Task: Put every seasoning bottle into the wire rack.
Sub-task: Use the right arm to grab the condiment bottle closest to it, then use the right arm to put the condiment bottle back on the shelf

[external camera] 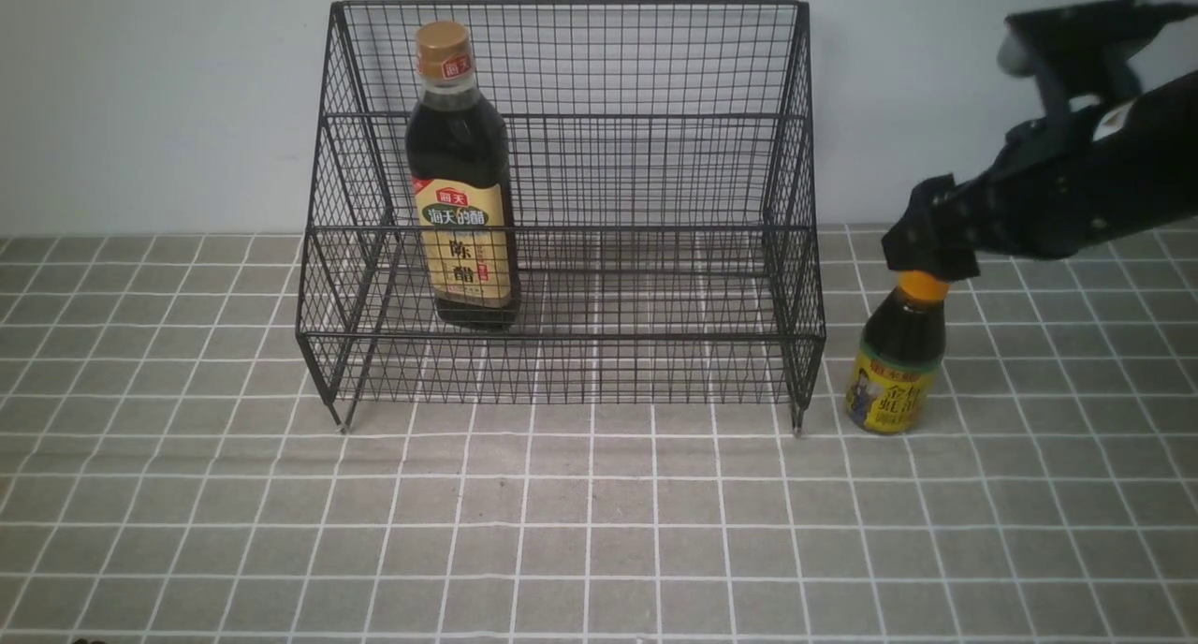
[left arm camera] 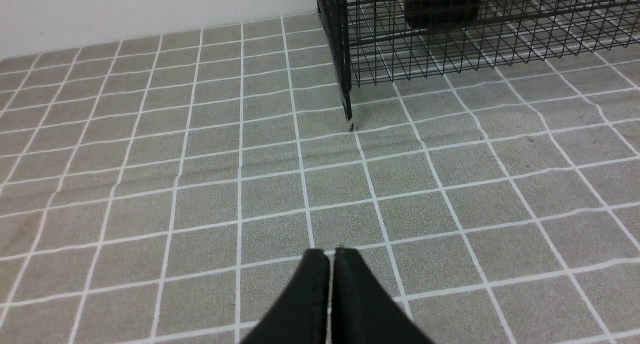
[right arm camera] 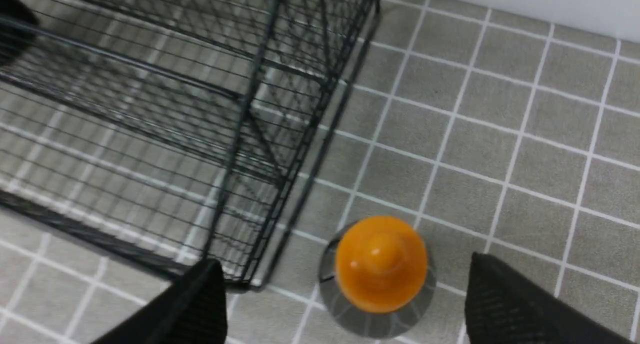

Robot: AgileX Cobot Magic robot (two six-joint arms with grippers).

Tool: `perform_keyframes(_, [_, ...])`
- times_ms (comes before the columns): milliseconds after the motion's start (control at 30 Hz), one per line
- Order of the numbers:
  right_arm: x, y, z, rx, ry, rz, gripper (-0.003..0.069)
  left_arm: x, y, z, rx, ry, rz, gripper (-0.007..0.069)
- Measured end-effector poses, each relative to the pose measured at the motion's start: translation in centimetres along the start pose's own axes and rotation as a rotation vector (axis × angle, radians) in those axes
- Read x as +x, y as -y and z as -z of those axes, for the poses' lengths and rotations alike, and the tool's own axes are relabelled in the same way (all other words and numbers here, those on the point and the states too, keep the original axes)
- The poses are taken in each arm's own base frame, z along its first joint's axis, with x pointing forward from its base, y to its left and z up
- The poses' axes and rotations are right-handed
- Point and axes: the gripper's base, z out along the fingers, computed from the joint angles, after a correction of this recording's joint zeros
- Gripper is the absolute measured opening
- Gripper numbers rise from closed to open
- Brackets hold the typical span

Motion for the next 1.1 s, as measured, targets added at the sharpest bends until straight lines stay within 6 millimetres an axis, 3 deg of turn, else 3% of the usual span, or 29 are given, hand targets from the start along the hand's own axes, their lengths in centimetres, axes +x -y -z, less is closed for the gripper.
perform_keyframes(233, [0.5,0.6,-2.9,0.031,-0.039,-0.053,0.0577,0.0,0.0,0.0,0.000,0.000,0.000,-0.0007])
perform_keyframes(333, [0.9,0.7,-3.8,0.029,-0.064,-0.062,0.0496,0.0,0.0,0.0,0.000,0.000,0.000,-0.0007])
perform_keyframes(433, [1.1,0.7,-4.1,0.026,-0.088,-0.060,0.0285,0.0,0.0,0.0,0.000,0.000,0.000,-0.0007])
perform_keyframes(533, [1.0,0.6,-3.4,0.024,-0.099,-0.041,0.0300,0.0,0.0,0.0,0.000,0.000,0.000,-0.0007])
perform_keyframes(667, [-0.6,0.3,-0.2,0.023,-0.051,-0.016,0.0300,0.0,0.0,0.0,0.000,0.000,0.000,-0.0007])
perform_keyframes(867, [-5.2,-0.7,8.7,0.019,0.180,0.043,0.0300,0.0,0.0,0.0,0.000,0.000,0.000,-0.0007])
perform_keyframes(933, [-6.0,-1.1,10.7,-0.003,0.225,0.050,0.0300,0.0,0.0,0.0,0.000,0.000,0.000,-0.0007])
perform_keyframes(1100, [-7.0,-2.3,12.9,-0.099,0.277,0.061,0.0300,0.0,0.0,0.0,0.000,0.000,0.000,-0.0007])
